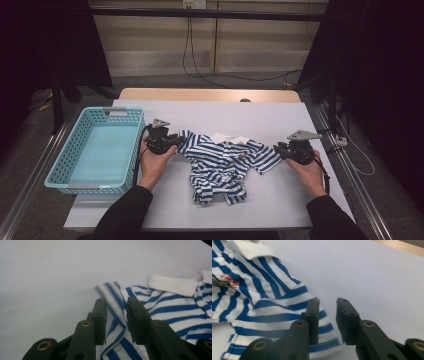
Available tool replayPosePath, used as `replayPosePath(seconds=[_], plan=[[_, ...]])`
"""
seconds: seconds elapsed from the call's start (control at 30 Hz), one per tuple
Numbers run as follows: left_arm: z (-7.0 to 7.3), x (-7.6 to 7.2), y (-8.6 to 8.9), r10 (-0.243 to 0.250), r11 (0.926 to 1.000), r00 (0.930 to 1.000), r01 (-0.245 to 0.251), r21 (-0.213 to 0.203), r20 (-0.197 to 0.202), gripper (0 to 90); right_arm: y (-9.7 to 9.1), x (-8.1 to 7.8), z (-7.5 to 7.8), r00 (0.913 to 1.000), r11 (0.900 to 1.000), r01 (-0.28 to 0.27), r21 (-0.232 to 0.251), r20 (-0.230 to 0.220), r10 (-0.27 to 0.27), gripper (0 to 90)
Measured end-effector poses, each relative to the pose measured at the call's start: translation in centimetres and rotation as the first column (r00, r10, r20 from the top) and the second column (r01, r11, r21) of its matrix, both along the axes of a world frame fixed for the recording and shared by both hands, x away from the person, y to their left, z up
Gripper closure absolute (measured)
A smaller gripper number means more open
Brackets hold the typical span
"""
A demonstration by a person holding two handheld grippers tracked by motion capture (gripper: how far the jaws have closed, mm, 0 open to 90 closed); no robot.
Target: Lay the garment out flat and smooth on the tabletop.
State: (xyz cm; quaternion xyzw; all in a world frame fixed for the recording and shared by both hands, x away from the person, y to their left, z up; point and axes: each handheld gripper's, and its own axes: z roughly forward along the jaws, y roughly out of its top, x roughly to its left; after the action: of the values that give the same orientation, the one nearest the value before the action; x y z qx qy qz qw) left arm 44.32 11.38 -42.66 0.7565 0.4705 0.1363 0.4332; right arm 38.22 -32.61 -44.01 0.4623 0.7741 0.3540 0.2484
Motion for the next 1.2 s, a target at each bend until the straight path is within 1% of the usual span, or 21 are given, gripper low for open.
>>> replayPosePath(seconds=[0.07,0.13,0.2,0.23,0.3,0.37,0.4,0.47,0.5,0.57,0.63,0.67,0.73,0.8,0.83,0.9,1.0,1.1,1.13,1.17,1.2], plan=[[0.2,0.2,-0.2,-0.029,0.9996,0.9996,0.029,0.000,0.005,69.1,0.2,0.1,-0.1,0.9999,0.9997,-0.015,0.019,0.000,0.015,64.8],[0.1,0.4,-0.6,-0.060,0.9982,0.9981,0.060,-0.001,0.015,68.8,0.4,0.3,-0.3,1.0000,0.9997,-0.003,0.023,-0.004,0.003,58.9],[-0.4,1.0,-1.2,-0.097,0.9953,0.9953,0.097,-0.009,-0.008,67.7,0.6,0.6,-0.5,0.9998,0.9990,0.001,0.045,-0.019,0.000,56.4],[-0.7,1.1,-1.5,-0.113,0.9936,0.9935,0.113,0.006,-0.011,66.8,0.6,0.7,-0.5,0.9996,0.9987,0.001,0.051,-0.027,0.000,55.7],[-1.5,1.4,-2.1,-0.137,0.9878,0.9897,0.139,0.069,-0.041,66.8,0.7,0.7,-0.6,0.9991,0.9985,0.005,0.055,-0.043,-0.003,55.1],[-2.5,1.5,-2.7,-0.146,0.9832,0.9873,0.152,0.101,-0.063,66.8,0.9,0.6,-0.6,0.9978,0.9977,-0.011,0.067,-0.065,0.015,55.6],[-2.9,1.5,-2.8,-0.153,0.9801,0.9869,0.158,0.121,-0.052,66.9,1.0,0.6,-0.6,0.9970,0.9979,-0.018,0.061,-0.074,0.023,55.5],[-2.9,1.4,-2.9,-0.154,0.9786,0.9872,0.158,0.132,-0.043,67.3,1.2,0.5,-0.7,0.9954,0.9986,-0.037,0.039,-0.087,0.040,51.7],[-2.8,1.4,-2.8,-0.176,0.9693,0.9837,0.180,0.168,-0.037,67.2,1.2,0.5,-0.7,0.9945,0.9982,-0.051,0.031,-0.090,0.053,50.9],[-2.8,1.2,-2.8,-0.197,0.9630,0.9797,0.201,0.180,-0.038,67.0,1.4,0.4,-0.6,0.9965,0.9989,-0.043,0.018,-0.071,0.044,49.4],[-2.8,0.9,-3.0,-0.204,0.9602,0.9783,0.207,0.188,-0.032,66.5,1.4,0.5,-0.3,0.9973,0.9985,-0.046,0.031,-0.056,0.048,53.3],[-2.8,0.5,-3.1,-0.220,0.9535,0.9750,0.222,0.204,-0.033,66.6,1.4,0.6,-0.2,0.9973,0.9982,-0.050,0.034,-0.053,0.051,56.2],[-2.6,0.1,-3.1,-0.231,0.9496,0.9715,0.237,0.206,-0.050,68.5,1.3,0.8,-0.2,0.9974,0.9979,-0.044,0.047,-0.055,0.046,59.0],[-2.5,-0.4,-2.8,-0.253,0.9459,0.9648,0.262,0.191,-0.071,74.1,1.3,1.4,-0.2,0.9976,0.9982,-0.039,0.046,-0.056,0.041,62.9],[-2.6,-0.6,-2.8,-0.254,0.9465,0.9648,0.262,0.188,-0.067,75.0,1.3,1.7,-0.2,0.9973,0.9976,-0.038,0.057,-0.060,0.042,63.5],[-2.4,-1.1,-2.5,-0.280,0.9374,0.9563,0.291,0.191,-0.086,76.8,1.5,2.2,0.0,0.9975,0.9968,-0.040,0.070,-0.055,0.043,63.4],[-2.3,-1.5,-2.3,-0.291,0.9344,0.9523,0.303,0.187,-0.093,78.7,2.3,3.1,0.5,0.9973,0.9948,-0.060,0.082,-0.036,0.064,62.6],[-2.4,-1.8,-2.1,-0.292,0.9376,0.9509,0.306,0.166,-0.103,79.1,3.1,4.0,0.1,0.9960,0.9937,-0.069,0.088,-0.050,0.073,62.8],[-2.4,-2.0,-2.1,-0.289,0.9408,0.9518,0.302,0.154,-0.104,79.1,3.4,4.2,-0.3,0.9951,0.9944,-0.073,0.077,-0.062,0.078,62.9],[-2.4,-2.1,-2.0,-0.297,0.9385,0.9485,0.311,0.150,-0.111,79.1,3.5,4.3,-0.5,0.9940,0.9948,-0.077,0.066,-0.073,0.082,62.9],[-2.4,-2.3,-1.9,-0.289,0.9447,0.9507,0.302,0.127,-0.112,79.1,3.7,4.3,-0.9,0.9913,0.9944,-0.088,0.058,-0.092,0.093,62.9]])
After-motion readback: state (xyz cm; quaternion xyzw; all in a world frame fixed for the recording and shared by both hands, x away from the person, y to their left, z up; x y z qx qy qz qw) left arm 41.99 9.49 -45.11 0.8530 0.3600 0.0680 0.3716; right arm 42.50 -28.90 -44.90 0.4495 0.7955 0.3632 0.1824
